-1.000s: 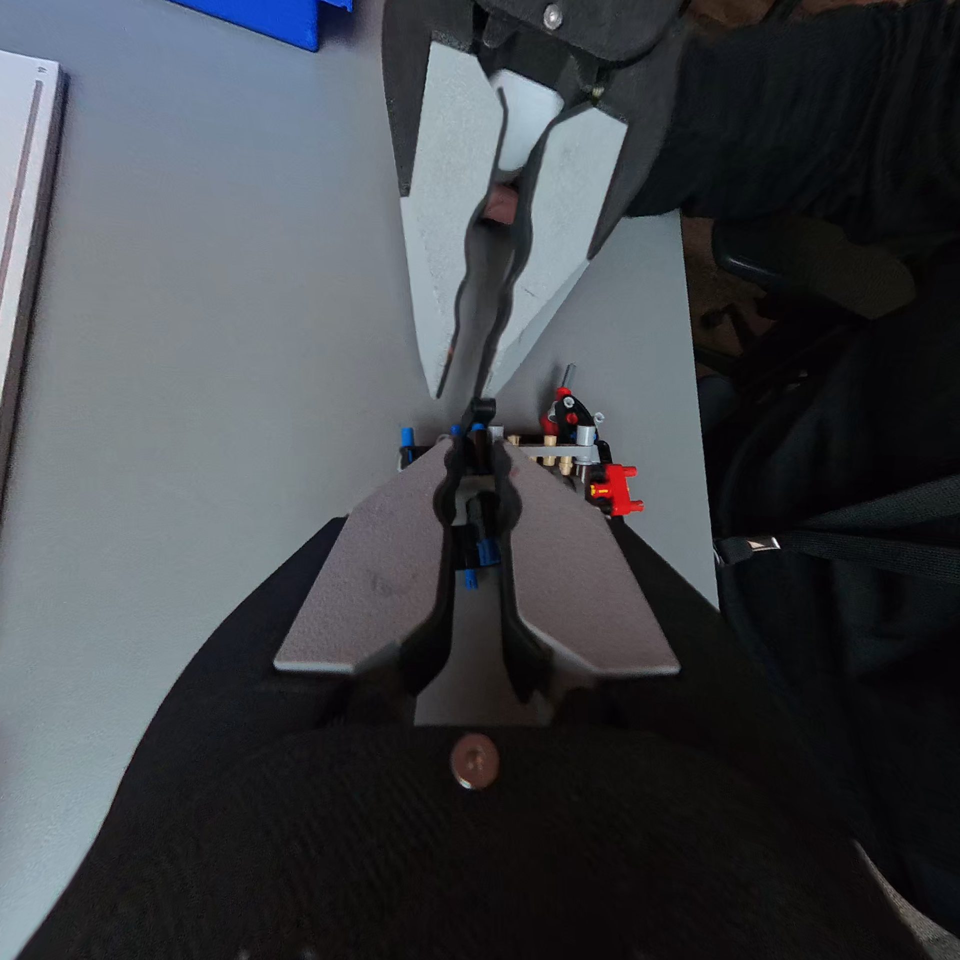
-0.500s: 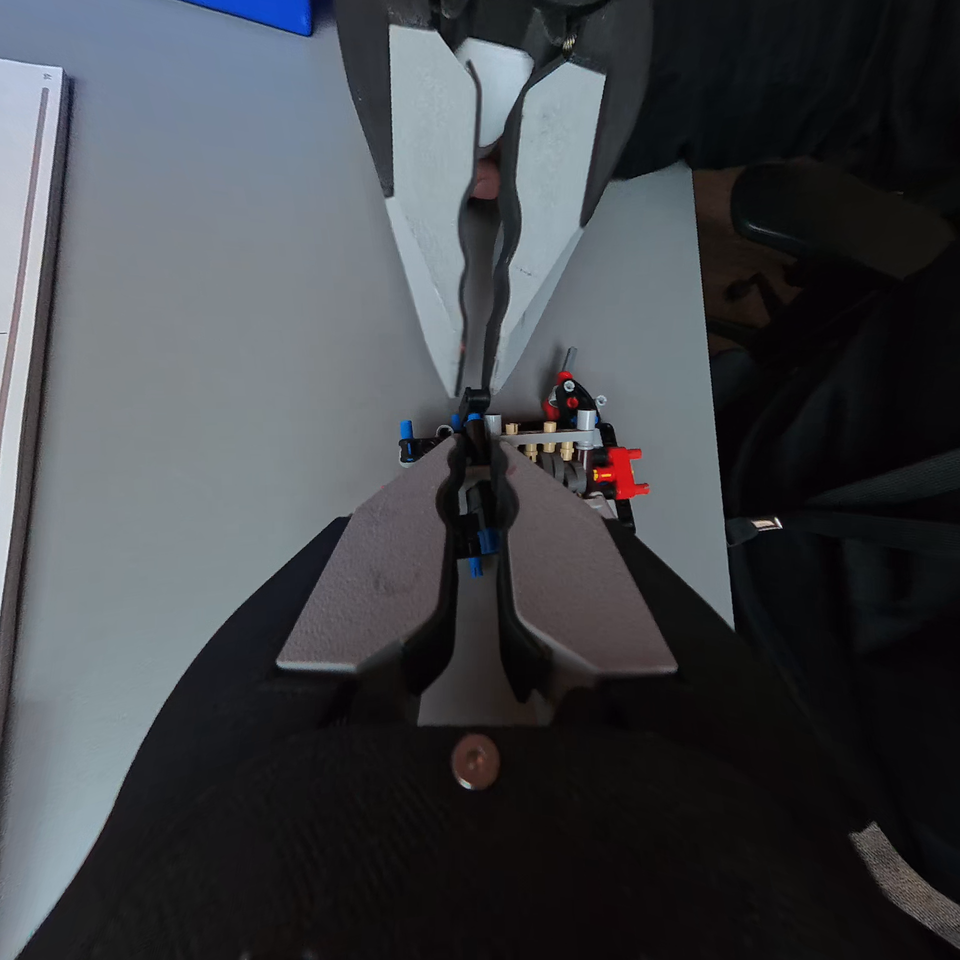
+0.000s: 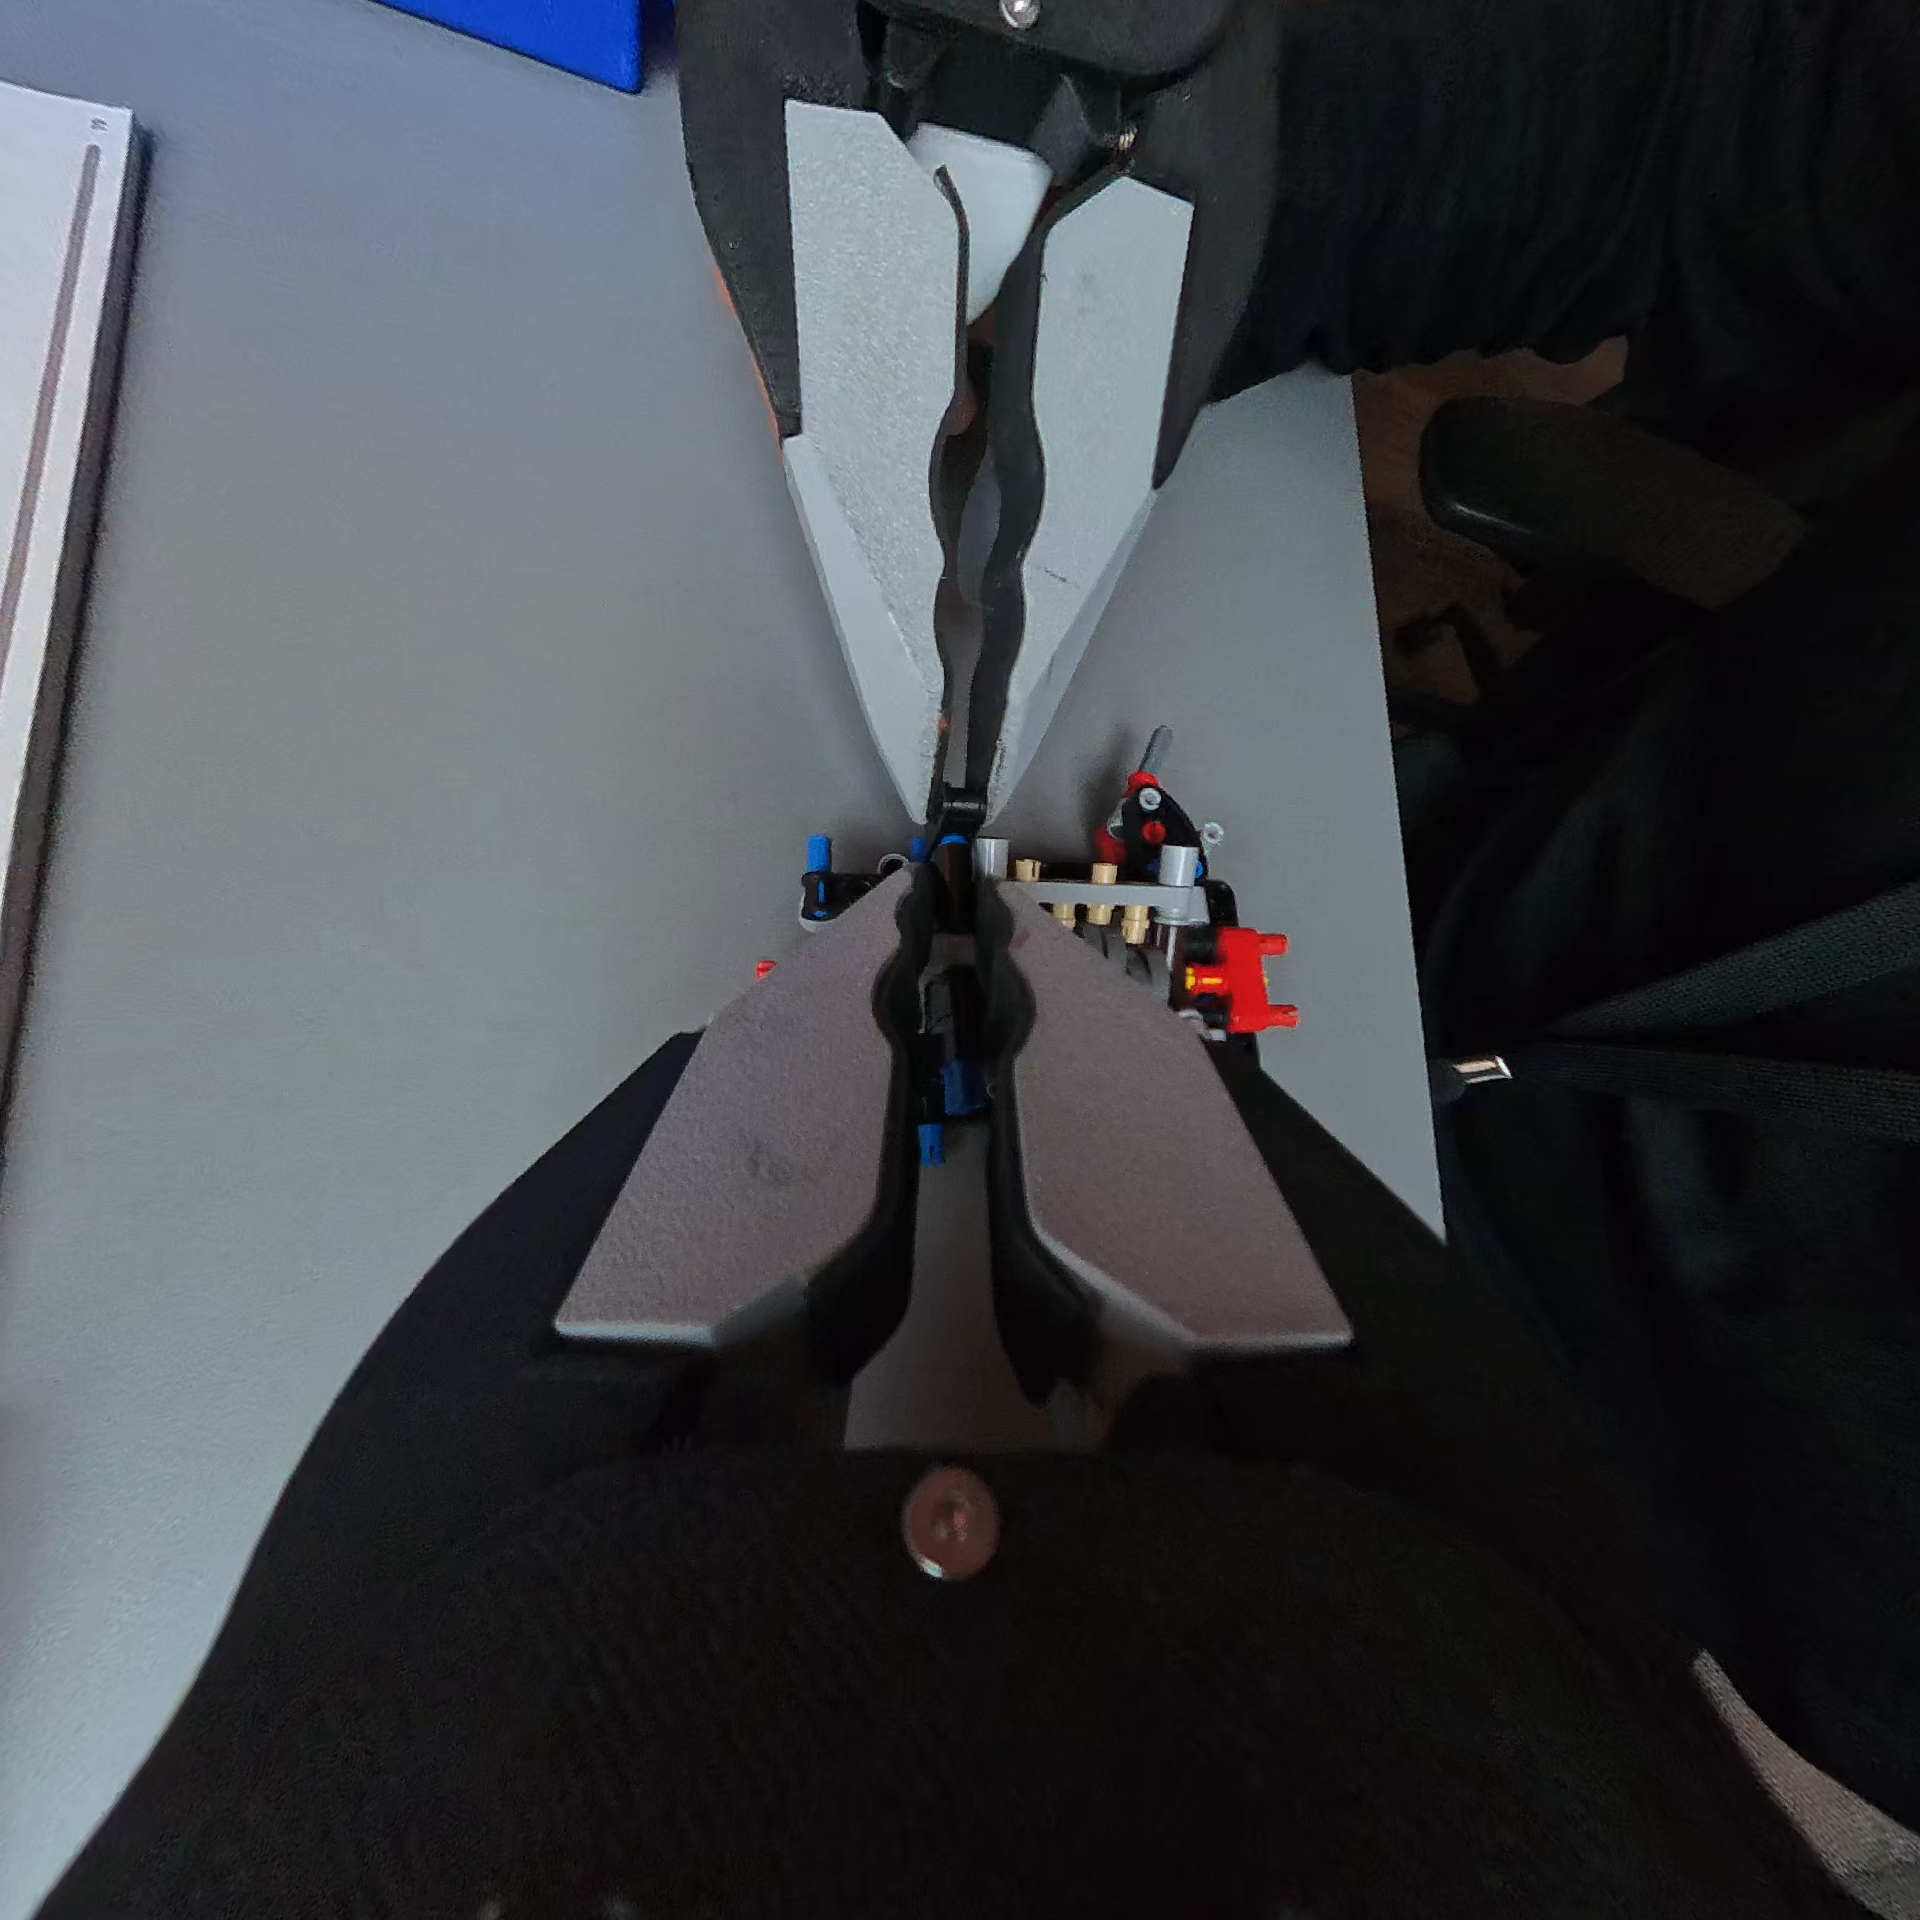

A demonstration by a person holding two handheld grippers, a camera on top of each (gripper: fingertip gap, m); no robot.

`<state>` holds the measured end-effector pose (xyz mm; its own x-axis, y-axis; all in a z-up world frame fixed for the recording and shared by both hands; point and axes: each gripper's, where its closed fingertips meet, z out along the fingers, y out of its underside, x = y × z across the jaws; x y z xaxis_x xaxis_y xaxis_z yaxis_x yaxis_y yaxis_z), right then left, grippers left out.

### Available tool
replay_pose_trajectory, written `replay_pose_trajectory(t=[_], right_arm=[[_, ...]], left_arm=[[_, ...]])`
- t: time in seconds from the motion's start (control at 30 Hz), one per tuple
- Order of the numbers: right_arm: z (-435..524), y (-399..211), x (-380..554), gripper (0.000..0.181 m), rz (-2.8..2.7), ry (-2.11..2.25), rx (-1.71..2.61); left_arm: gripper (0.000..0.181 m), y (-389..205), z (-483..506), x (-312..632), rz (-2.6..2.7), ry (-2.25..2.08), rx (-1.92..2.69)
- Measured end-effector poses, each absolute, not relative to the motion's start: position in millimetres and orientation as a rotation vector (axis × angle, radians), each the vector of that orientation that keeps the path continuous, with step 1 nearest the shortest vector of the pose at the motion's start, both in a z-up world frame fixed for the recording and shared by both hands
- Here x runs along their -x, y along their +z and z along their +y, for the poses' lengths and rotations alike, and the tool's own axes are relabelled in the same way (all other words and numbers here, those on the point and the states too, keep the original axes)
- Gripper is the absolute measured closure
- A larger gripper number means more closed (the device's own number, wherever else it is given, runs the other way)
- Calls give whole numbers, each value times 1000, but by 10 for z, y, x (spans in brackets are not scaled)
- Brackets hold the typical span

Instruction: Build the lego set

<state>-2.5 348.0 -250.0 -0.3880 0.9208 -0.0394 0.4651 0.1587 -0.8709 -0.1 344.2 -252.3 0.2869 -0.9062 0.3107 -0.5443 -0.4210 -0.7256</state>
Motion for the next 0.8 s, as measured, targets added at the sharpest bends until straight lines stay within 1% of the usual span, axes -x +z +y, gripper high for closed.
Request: replay_pose_trajectory(t=[0.23, 0.67, 0.7, 0.8], right_arm=[[3475, -2510, 13, 178, -1985, 1054, 1259], [3472, -2475, 3, 177, -1961, 1209, 1287], [3477, -2501, -17, 173, -1974, 1182, 1290], [3535, -2610, -52, 174, -1992, 1063, 1313]], left_arm=[[177, -2526, 3437, -10, 1313, -972, 2074], [175, -2498, 3441, -27, 1293, -1055, 2072], [175, -2487, 3396, -33, 1327, -1059, 2061], [173, -2479, 3370, 1, 1361, -1014, 2073]])
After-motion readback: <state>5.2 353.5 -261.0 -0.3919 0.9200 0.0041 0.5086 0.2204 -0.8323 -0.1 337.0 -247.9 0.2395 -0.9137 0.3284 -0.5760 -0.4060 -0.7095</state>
